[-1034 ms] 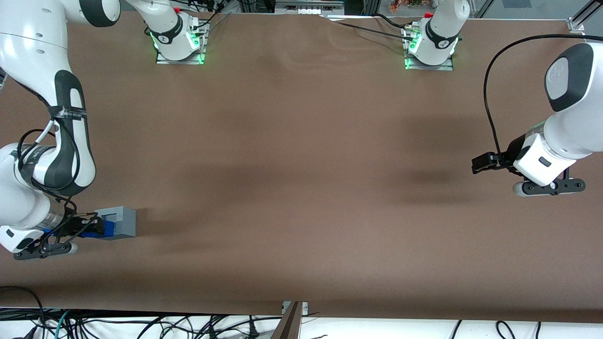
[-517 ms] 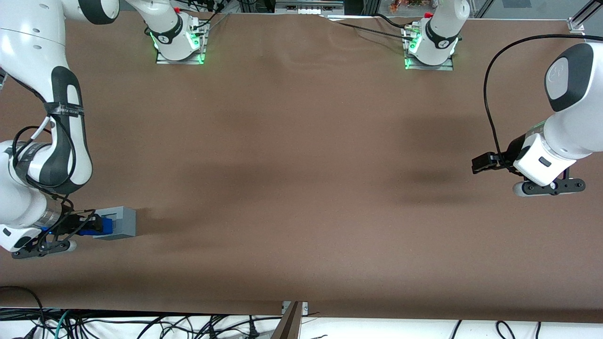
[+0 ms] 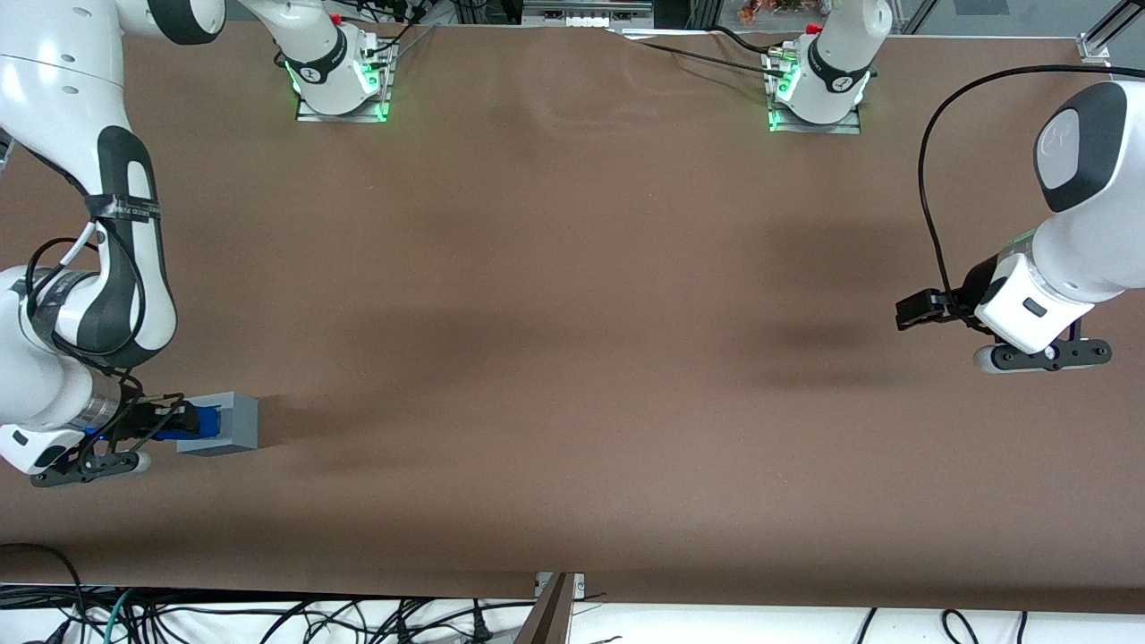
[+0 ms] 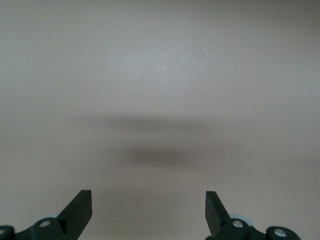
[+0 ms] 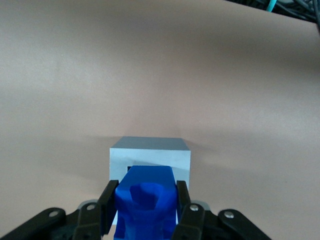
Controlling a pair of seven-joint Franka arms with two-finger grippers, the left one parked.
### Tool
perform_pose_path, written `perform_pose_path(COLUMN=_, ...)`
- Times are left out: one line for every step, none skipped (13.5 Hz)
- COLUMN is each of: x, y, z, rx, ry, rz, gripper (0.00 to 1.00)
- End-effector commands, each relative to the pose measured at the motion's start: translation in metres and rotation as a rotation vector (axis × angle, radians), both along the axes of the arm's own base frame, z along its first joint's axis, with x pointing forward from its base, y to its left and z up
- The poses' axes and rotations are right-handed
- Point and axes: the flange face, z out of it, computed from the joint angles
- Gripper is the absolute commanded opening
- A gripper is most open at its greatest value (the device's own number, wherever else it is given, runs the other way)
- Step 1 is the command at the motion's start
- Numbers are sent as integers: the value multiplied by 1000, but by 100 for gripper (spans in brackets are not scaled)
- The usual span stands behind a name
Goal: Insert blue part into gray base with right arm
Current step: 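Lower the blue part into the gray base's recess, pressing down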
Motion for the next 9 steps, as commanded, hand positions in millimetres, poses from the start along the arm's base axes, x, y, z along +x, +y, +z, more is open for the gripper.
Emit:
perform_pose_path(x=-6, y=-5, z=1, rx=17, ry=10, rz=-5, gripper=37)
perform_pose_path(x=-5, y=-7, z=0, rx=18, ry=5, rz=-7, gripper=37)
perform_pose_path(x=-5, y=-7, z=-3, rx=17, ry=5, rz=-9, gripper=37)
perform_pose_path(x=-4, y=-7, z=-4, rx=16, ry=1, rz=-9, gripper=37)
perform_pose_path(x=-4, y=-7, z=-8, rx=18, ry=2, rz=-12, gripper=37)
perform_pose_path(x=-4, y=-5, z=-11, rx=34, ry=4, rz=-18, gripper=37)
perform_pose_path(x=-6, y=-4, z=-17, rx=48, ry=14, rz=-25, gripper=37)
perform_pose_path(x=-6, y=-4, z=-18, rx=49, ry=17, rz=-24, gripper=37)
perform_pose_path(x=-6, y=-4, z=-18, rx=49, ry=17, rz=-26, gripper=37)
